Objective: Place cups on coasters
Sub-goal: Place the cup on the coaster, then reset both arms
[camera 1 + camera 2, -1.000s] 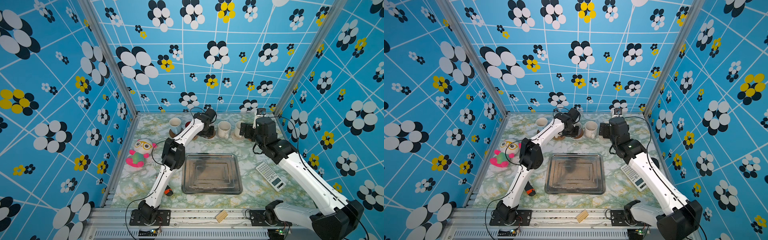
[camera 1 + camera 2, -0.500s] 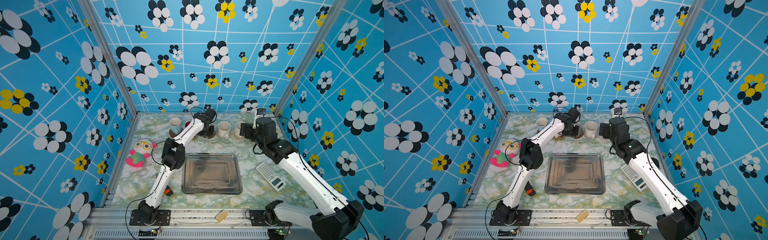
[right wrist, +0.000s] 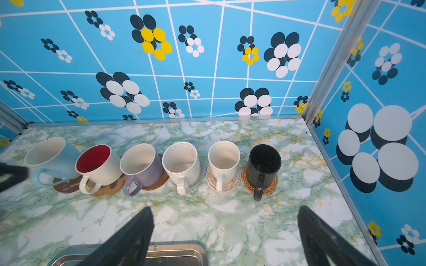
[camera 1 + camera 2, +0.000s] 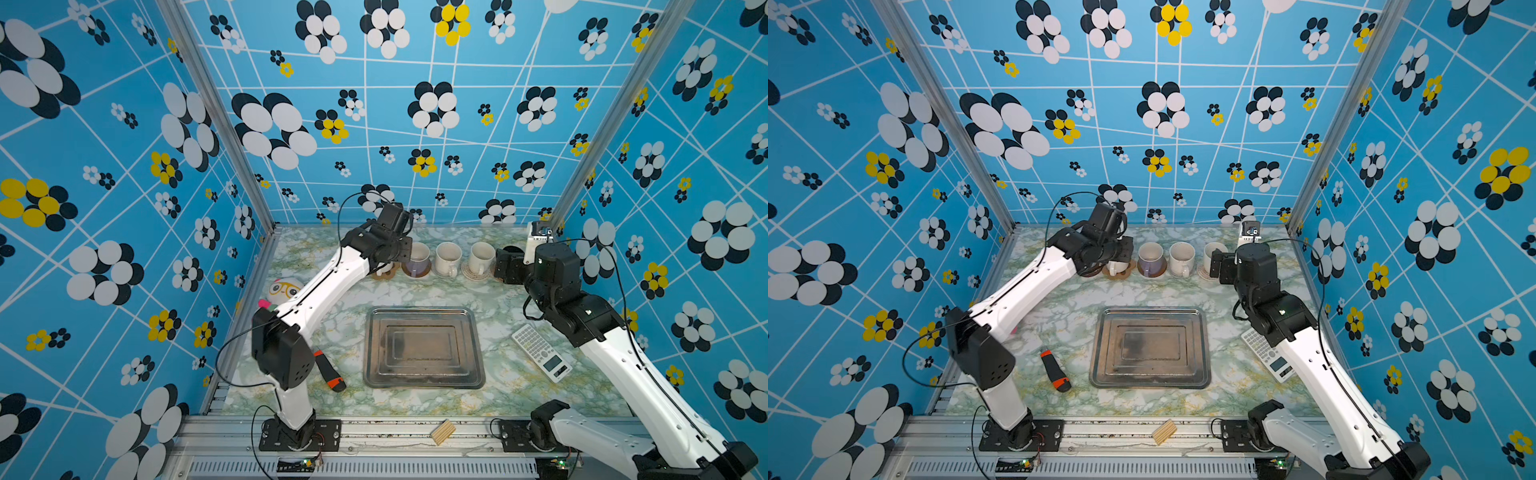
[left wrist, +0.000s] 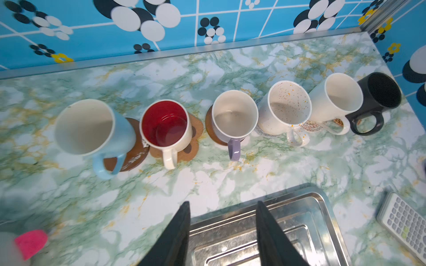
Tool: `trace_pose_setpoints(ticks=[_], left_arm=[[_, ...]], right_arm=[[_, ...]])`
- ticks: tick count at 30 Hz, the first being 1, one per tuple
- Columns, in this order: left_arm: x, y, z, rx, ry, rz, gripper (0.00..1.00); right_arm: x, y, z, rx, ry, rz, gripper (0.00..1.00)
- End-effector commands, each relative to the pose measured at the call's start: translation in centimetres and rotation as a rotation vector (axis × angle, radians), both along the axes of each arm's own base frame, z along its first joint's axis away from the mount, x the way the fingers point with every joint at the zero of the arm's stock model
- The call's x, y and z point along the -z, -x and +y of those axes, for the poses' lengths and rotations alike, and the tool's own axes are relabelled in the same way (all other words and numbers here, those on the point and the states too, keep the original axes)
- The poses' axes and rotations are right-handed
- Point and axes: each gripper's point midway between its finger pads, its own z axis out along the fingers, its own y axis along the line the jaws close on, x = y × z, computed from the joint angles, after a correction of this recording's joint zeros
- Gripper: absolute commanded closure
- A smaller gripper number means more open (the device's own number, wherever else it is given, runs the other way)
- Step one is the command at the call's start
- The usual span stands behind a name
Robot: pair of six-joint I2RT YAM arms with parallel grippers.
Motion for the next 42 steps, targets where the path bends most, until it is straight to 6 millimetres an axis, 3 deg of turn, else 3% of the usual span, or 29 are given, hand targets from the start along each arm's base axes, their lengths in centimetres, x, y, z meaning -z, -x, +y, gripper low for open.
trace_pose_setpoints(ticks=[1, 4, 8, 11, 16, 20, 24, 27, 34, 42], left_arm=[[-0.7, 0.0, 3.2, -0.069, -0.043, -0.152, 0.35], [0.0, 1.3, 7.1, -0.143, -0.064, -0.200, 0.25], [1.6, 2.9, 12.7, -0.277, -0.104, -0.264, 0.20], [3.1, 3.8, 16.3, -0.367, -0.168, -0.330, 0.14], [5.8, 4.7, 20.5, -0.464, -0.241, -0.400, 0.02], [8.2, 5.0, 22.8, -0.515, -0.256, -0.443, 0.01], [9.4, 5.2, 24.0, -0.536, -0.234, -0.543, 0.01], [10.2, 5.2, 24.3, -0.512, -0.244, -0.594, 0.01], [13.9, 4.0, 24.9, -0.484, -0.224, -0.548, 0.01], [16.8, 3.5, 24.3, -0.402, -0.146, -0.514, 0.01]], right_arm=[[2.5, 0.5, -1.1, 0.006, 0.061, 0.055, 0.01], [5.4, 0.2, -2.2, 0.026, 0.075, 0.091, 0.01], [10.4, -0.7, -4.1, 0.062, 0.111, 0.087, 0.01], [13.0, -1.5, -4.7, 0.060, 0.098, 0.024, 0.01], [16.9, -2.3, -6.0, 0.083, 0.084, 0.001, 0.01], [19.5, -2.9, -6.6, 0.096, 0.104, 0.015, 0.01], [21.6, -3.5, -8.1, 0.124, 0.056, 0.004, 0.01], [21.6, -4.1, -8.2, 0.117, 0.061, 0.004, 0.01], [21.6, -5.5, -8.0, 0.093, 0.055, -0.021, 0.01], [23.9, -5.9, -8.2, 0.093, 0.028, -0.055, 0.01]])
